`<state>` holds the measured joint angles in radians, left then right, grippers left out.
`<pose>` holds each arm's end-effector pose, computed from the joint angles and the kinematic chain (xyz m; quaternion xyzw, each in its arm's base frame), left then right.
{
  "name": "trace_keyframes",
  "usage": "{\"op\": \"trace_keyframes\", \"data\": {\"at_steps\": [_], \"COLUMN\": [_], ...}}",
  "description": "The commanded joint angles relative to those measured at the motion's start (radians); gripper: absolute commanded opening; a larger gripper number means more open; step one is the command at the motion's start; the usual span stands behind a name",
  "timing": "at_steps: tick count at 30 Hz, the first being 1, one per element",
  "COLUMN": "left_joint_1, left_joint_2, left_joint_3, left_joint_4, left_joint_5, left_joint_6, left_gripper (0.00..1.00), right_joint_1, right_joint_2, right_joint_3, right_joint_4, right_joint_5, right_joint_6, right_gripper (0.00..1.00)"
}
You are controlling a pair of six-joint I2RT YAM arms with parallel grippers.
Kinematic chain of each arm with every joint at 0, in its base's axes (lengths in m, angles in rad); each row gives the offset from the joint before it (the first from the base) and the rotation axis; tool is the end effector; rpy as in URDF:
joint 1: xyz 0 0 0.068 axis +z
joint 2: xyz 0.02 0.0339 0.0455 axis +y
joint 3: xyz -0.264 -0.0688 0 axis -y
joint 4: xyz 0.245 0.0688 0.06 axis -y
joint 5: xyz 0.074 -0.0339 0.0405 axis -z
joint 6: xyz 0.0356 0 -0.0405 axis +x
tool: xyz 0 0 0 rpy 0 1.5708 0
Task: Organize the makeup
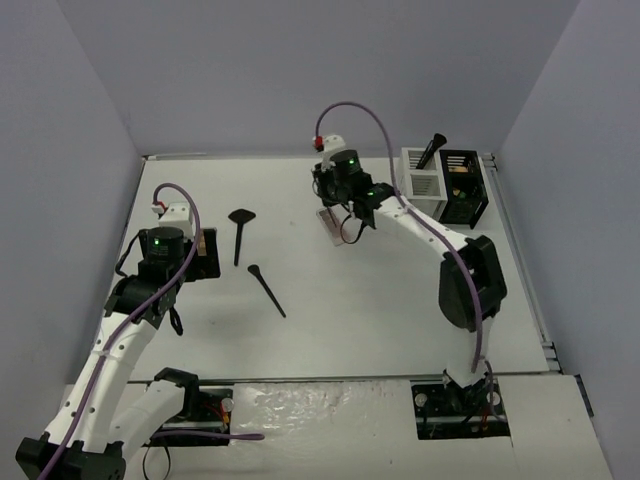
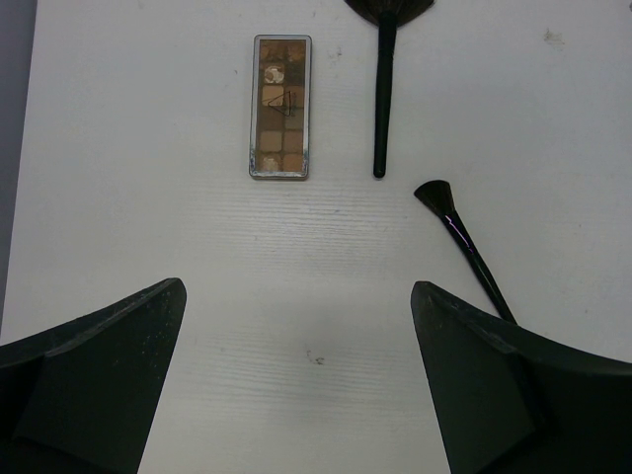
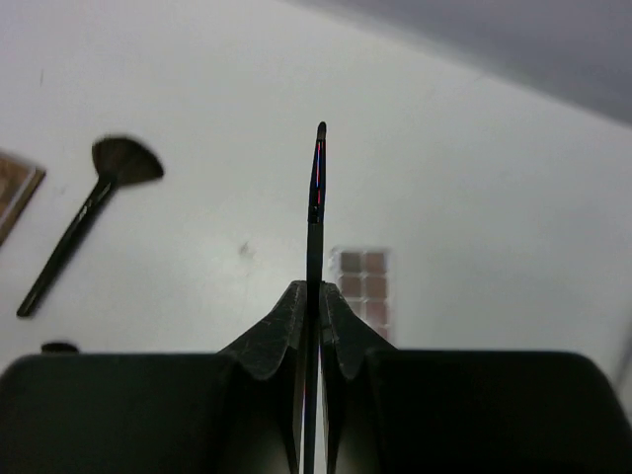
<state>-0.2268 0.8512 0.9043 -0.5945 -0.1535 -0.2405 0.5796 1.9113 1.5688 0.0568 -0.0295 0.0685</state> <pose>0.1776 -0.0354 0.3287 -0.0437 0.8676 -0.0487 0.4929 0.3878 0.2551 0.3057 -0.2109 0.7723 0.2020 0.5642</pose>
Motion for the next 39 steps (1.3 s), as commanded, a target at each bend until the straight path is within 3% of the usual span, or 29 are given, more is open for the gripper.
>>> {"op": "trace_keyframes", "data": {"at_steps": [1,9,15,26,34,36,39], "left_joint_1": [0.007,0.007,0.009,0.023,0.024,0.025,0.03], "left_joint_2": [0.002,0.013,0.026,0.045,0.044,0.039,0.027], "left_joint_3": [0.024,0.025,0.027,0.03,0.031,0.031,0.031], "left_joint_4": [0.039,0.038,0.036,0.038,0.039,0.039,0.039], "left_joint_5": [-0.009,-0.017,-0.026,-0.012,0.002,0.001,0.002], "left_joint_6": [-0.01,-0.007,-0.003,-0.005,-0.006,-0.006,-0.006], "left_gripper": [0.97,0.97,0.97,0.97,0.97,0.97,0.97], "right_joint_1": [-0.165,-0.432,-0.505,-0.543,-0.544,-0.542,-0.54], "right_joint_2": [-0.181,-0.162,-0.022,0.228,0.272,0.255,0.196], "right_joint_3": [-0.077,-0.122,-0.089,0.075,0.069,0.022,-0.06], "right_joint_4": [0.323,0.68,0.88,0.941,0.94,0.941,0.94], "right_joint_5": [0.01,0.002,0.003,-0.025,-0.026,-0.031,-0.041], "right_joint_6": [-0.034,0.005,-0.003,0.001,0.005,0.004,-0.001], "right_gripper": [0.0,0.0,0.0,0.0,0.0,0.05,0.24]}}
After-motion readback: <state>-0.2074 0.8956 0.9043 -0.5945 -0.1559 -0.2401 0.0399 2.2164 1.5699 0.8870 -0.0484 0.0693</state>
